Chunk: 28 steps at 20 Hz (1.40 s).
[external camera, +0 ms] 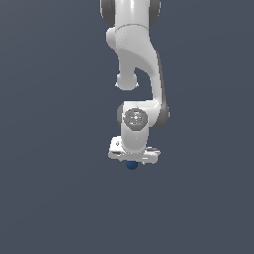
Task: Pick up the object and move it to a goal position.
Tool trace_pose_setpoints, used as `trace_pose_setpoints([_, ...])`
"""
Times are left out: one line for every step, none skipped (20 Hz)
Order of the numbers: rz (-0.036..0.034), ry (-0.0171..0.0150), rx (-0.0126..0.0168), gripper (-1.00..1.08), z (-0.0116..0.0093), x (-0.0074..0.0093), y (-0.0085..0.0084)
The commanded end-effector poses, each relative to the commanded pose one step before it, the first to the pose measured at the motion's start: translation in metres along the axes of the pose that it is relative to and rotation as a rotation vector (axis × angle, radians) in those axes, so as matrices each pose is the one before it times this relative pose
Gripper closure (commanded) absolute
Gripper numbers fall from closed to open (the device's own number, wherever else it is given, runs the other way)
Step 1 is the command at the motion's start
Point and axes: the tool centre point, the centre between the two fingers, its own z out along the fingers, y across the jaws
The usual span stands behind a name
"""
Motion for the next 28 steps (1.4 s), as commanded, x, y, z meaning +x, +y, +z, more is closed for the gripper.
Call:
trace_pose_setpoints([0.00048, -0.00081, -0.00016, -0.92, 0.01346, -0.00066, 0.00001])
trace_pose_setpoints([0.00048, 0.00009, 0.00002, -0.92, 0.00382, 0.00002, 0.00019])
trace_pose_setpoints([0.0, 0.0, 0.0, -0.92, 0.00306, 0.00006, -0.00012])
trace_pose_setpoints([0.0, 0.0, 0.0, -0.92, 0.00224, 0.00016, -0.0001])
trace_pose_setpoints([0.0, 0.0, 0.0, -0.92, 0.00142, 0.00027, -0.00009])
trace_pose_setpoints([0.0, 0.0, 0.0, -0.92, 0.0006, 0.00037, -0.00008])
trace_pose_setpoints([0.0, 0.0, 0.0, -0.92, -0.00011, 0.00041, -0.00006])
trace_pose_setpoints([0.0, 0.0, 0.0, -0.92, -0.00018, 0.00017, -0.00002])
trace_pose_setpoints([0.0, 0.0, 0.0, 1.08, 0.0, 0.0, 0.0])
trace_pose_setpoints([0.0, 0.0, 0.0, 1.08, 0.0, 0.0, 0.0])
trace_pose_setpoints([0.0, 0.0, 0.0, 1.08, 0.0, 0.0, 0.0])
trace_pose_setpoints([0.0, 0.0, 0.0, 1.08, 0.0, 0.0, 0.0])
trace_pose_setpoints([0.0, 0.0, 0.0, 1.08, 0.0, 0.0, 0.0])
trace_pose_setpoints([0.0, 0.0, 0.0, 1.08, 0.0, 0.0, 0.0])
trace_pose_setpoints([0.0, 0.0, 0.0, 1.08, 0.0, 0.0, 0.0])
trace_pose_setpoints([0.0, 0.0, 0.0, 1.08, 0.0, 0.0, 0.0])
trace_pose_setpoints([0.0, 0.0, 0.0, 1.08, 0.0, 0.0, 0.0])
trace_pose_setpoints([0.0, 0.0, 0.0, 1.08, 0.0, 0.0, 0.0])
trace_pose_setpoints([0.0, 0.0, 0.0, 1.08, -0.00019, -0.00019, 0.00001])
trace_pose_setpoints([0.0, 0.0, 0.0, 1.08, -0.00021, -0.00009, 0.00013])
trace_pose_setpoints([0.0, 0.0, 0.0, 1.08, -0.00063, -0.00026, 0.0004])
trace_pose_setpoints([0.0, 0.0, 0.0, 1.08, -0.00105, -0.00043, 0.00067])
trace_pose_setpoints([0.0, 0.0, 0.0, 1.08, -0.00147, -0.00061, 0.00093])
trace_pose_setpoints([0.0, 0.0, 0.0, 1.08, -0.00189, -0.00079, 0.0012])
trace_pose_setpoints([0.00054, -0.00043, 0.00002, 1.08, -0.00203, -0.00089, 0.00184])
trace_pose_setpoints([0.0, 0.0, 0.0, 1.08, -0.00274, -0.00115, 0.00175])
trace_pose_setpoints([0.0, 0.0, 0.0, 1.08, -0.00318, -0.00133, 0.00203])
trace_pose_setpoints([0.0, 0.0, 0.0, 1.08, -0.00362, -0.00151, 0.00231])
